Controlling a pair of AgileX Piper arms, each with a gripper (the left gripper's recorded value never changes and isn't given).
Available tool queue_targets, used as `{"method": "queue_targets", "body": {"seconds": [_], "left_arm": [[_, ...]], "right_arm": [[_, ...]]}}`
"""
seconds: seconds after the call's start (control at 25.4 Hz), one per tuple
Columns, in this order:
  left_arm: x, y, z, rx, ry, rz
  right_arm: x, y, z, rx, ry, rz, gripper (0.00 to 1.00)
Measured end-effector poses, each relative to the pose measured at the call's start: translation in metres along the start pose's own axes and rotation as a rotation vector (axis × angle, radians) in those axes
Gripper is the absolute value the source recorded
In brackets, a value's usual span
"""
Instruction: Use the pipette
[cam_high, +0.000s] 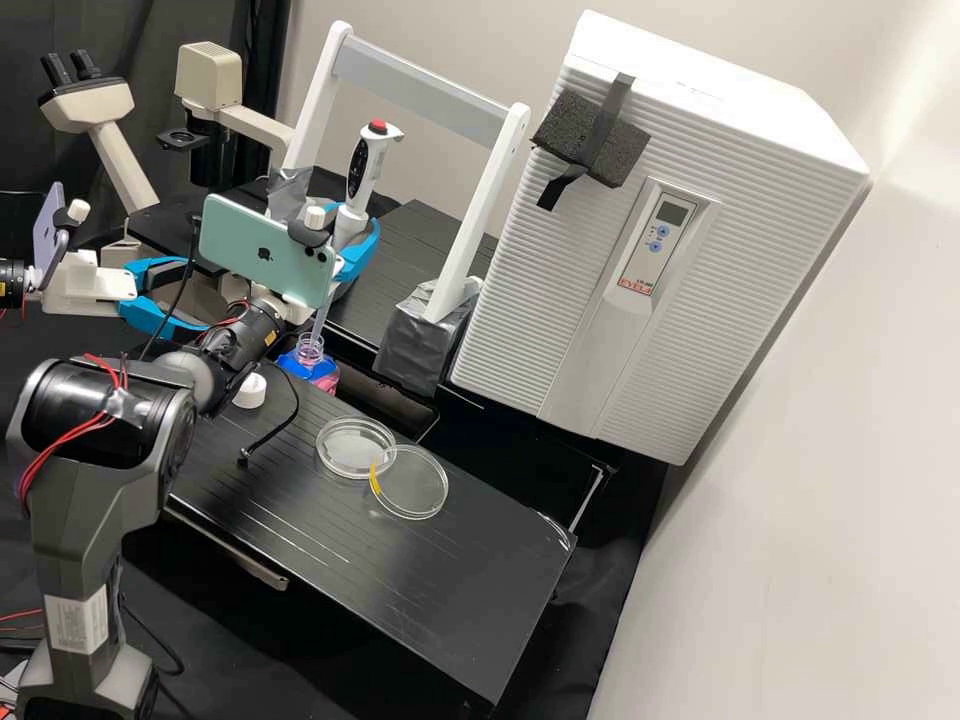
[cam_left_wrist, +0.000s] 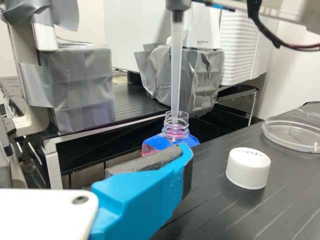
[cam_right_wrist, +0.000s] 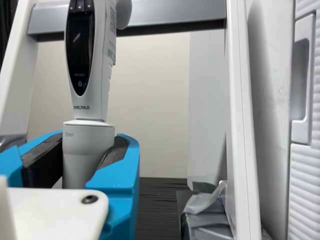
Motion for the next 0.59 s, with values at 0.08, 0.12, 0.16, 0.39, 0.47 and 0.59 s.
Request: {"method": "queue_targets", "body": {"seconds": [0.08, 0.12, 0.16, 0.39, 0.47, 0.59], "left_arm": [[0.0004, 0.000, 0.001, 0.000, -0.004, -0.001], [0.0007, -0.001, 0.002, 0.000, -0.007, -0.002], [0.0009, -0.001, 0.003, 0.001, -0.009, -0.003], [-0.0008, -0.004, 0.003, -0.004, -0.008, -0.014], [-0.0010, -0.005, 0.003, -0.004, -0.008, -0.015], [-0.0014, -0.006, 0.005, -0.006, -0.011, -0.021]], "right_arm": [[-0.002, -0.001, 0.002, -0.004, -0.006, -0.007, 0.00], [-0.004, -0.003, 0.004, -0.006, -0.009, -0.013, 0.00], [-0.006, -0.004, 0.005, -0.010, -0.009, -0.008, 0.00], [-0.014, -0.014, 0.006, -0.016, 0.007, -0.018, 0.00], [-0.016, -0.020, 0.007, -0.019, 0.002, -0.038, 0.00], [-0.019, -0.026, 0.012, -0.028, -0.012, -0.059, 0.00]]}}
